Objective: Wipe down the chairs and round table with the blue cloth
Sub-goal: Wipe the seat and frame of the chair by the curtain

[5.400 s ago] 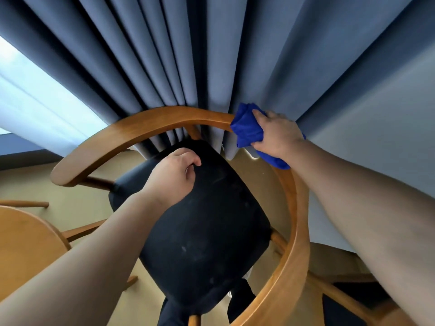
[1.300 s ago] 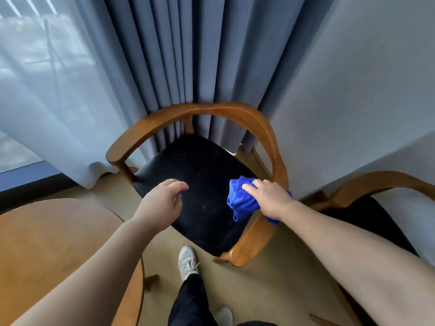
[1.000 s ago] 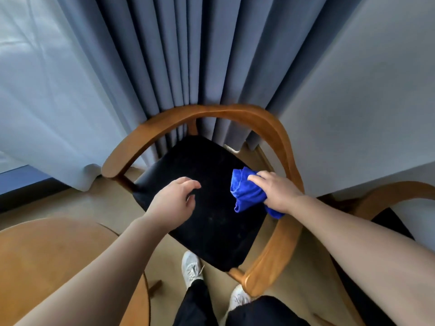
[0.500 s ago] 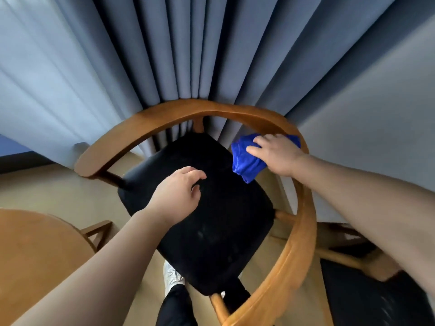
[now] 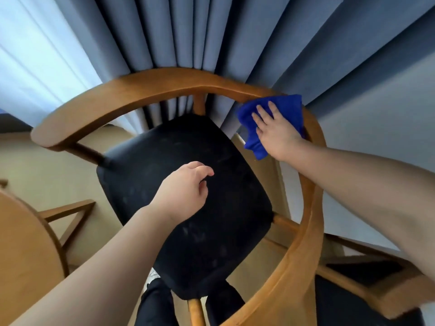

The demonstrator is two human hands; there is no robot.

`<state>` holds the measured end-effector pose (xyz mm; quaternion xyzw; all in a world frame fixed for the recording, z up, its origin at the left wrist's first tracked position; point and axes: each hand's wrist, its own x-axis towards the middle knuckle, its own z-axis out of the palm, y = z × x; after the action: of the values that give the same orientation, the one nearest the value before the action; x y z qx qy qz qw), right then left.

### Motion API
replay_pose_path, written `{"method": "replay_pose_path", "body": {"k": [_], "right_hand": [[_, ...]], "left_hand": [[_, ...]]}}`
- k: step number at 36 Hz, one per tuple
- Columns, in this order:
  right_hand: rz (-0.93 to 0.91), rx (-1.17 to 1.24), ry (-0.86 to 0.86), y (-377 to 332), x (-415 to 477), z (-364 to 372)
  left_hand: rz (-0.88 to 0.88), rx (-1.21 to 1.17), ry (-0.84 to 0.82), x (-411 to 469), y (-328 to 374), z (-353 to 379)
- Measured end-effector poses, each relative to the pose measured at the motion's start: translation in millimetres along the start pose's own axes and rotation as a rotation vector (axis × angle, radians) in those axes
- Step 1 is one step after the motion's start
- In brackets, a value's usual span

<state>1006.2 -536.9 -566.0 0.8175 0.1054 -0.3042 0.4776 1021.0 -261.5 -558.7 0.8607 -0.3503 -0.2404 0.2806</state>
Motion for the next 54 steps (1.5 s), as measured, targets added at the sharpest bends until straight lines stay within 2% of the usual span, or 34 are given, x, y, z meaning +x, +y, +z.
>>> {"method": "replay_pose_path", "body": {"k": [10, 19, 25, 34, 48, 54], "right_hand": [[-0.071, -0.046, -0.098, -17.6, -36.3, 10.2], [-0.120, 0.111, -0.328, -55.1, -86.3, 23.2], [-0.260, 0.184, -0.475, -71.5, -121.4, 13.7], [-0.301, 0.183, -0.406, -56.7, -128.2, 6.5], [-0.138, 0.040, -0.359, -9.0, -60.2, -8.7], [-0.063, -0.010, -0.170, 3.5, -27.4, -18.6]], "left_hand": [[0.019, 0.021, -0.019, -6.8, -1.2, 1.8], [0.056, 0.002, -0.085, -6.4, 13.5, 0.4], [0.093, -0.011, -0.082, 3.4, 22.4, -5.4], [0.108, -0.008, -0.110, 5.2, 21.8, -8.2], [0.050, 0.009, -0.058, 5.9, 4.7, -12.3], [-0.015, 0.023, -0.018, 4.1, -7.8, -19.5]]}}
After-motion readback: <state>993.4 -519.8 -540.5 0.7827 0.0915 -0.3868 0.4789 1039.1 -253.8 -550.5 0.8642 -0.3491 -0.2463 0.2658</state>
